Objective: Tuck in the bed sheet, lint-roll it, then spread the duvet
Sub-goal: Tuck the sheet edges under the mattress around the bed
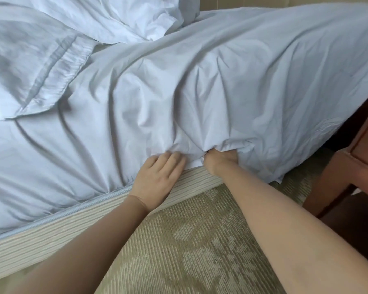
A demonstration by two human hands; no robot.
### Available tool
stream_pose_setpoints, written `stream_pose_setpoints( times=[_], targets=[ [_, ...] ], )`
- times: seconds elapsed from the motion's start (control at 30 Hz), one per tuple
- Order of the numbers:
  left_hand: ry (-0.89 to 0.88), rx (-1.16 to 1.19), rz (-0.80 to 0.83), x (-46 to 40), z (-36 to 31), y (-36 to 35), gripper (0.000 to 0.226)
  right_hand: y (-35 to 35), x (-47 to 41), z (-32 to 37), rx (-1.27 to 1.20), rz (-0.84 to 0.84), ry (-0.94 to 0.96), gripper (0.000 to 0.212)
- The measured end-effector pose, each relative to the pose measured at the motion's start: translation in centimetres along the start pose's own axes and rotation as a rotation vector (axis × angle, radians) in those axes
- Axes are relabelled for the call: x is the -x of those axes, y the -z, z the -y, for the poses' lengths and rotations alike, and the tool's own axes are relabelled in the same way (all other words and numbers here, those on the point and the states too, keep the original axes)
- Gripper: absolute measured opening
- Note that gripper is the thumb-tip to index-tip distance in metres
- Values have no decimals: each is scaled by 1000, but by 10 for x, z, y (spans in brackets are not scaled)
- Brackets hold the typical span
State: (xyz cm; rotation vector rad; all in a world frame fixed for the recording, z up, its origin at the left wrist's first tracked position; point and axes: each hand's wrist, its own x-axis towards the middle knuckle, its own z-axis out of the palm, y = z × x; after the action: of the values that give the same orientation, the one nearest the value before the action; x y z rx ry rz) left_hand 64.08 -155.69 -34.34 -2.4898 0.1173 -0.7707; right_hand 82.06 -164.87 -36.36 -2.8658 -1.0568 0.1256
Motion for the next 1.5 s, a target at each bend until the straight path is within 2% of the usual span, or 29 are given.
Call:
stream_pose_setpoints(
  times=[0.07,0.13,0.2,0.27,0.4,0.53,0.63,0.73,0.8,0.87,0.93,1.0,1.13,1.2,1.27,1.3,1.37,1.43,1.5],
  targets=[
    [53,-10,26,1,3,5,43,-4,9,-5,-43,-34,34,28],
    [95,21,64,-5,4,9,50,-13,22,-11,-110,-252,135,18],
    [172,71,92,-17,3,14,43,-19,38,-14,-112,-433,211,5],
    [314,179,118,-28,1,18,30,-22,40,-15,-123,-618,222,13],
    [612,370,107,-39,-6,25,34,-4,41,-9,-228,-905,123,25],
    [780,294,254,-54,0,35,44,12,42,-6,-223,-1067,-31,49],
    [825,244,333,-70,6,42,38,28,35,-7,-247,-1033,-65,40],
    [820,245,372,-85,8,47,32,41,33,-14,-117,-958,11,8],
    [813,277,390,-91,7,52,36,47,41,-28,-65,-710,14,14],
    [746,283,446,-97,4,55,43,52,53,-47,-128,-382,-198,14],
    [702,302,495,-103,0,57,44,58,62,-64,-207,-128,-418,22],
    [690,309,504,-110,-2,56,42,64,62,-67,-181,-59,-424,24],
    [635,283,523,-122,-2,46,39,64,55,-53,-154,-105,-261,20],
    [588,284,562,-124,-2,39,38,61,54,-50,-81,-295,-107,14],
    [570,301,613,-125,-1,35,36,55,55,-49,-19,-580,61,21],
    [573,306,630,-128,1,34,34,54,55,-49,-35,-708,107,23],
    [582,319,652,-134,7,34,27,59,52,-49,-116,-802,74,25],
    [620,344,677,-143,12,33,22,74,43,-47,-342,-704,-152,36],
    [672,354,716,-150,13,32,20,85,32,-47,-519,-473,-319,40]
  ],
)
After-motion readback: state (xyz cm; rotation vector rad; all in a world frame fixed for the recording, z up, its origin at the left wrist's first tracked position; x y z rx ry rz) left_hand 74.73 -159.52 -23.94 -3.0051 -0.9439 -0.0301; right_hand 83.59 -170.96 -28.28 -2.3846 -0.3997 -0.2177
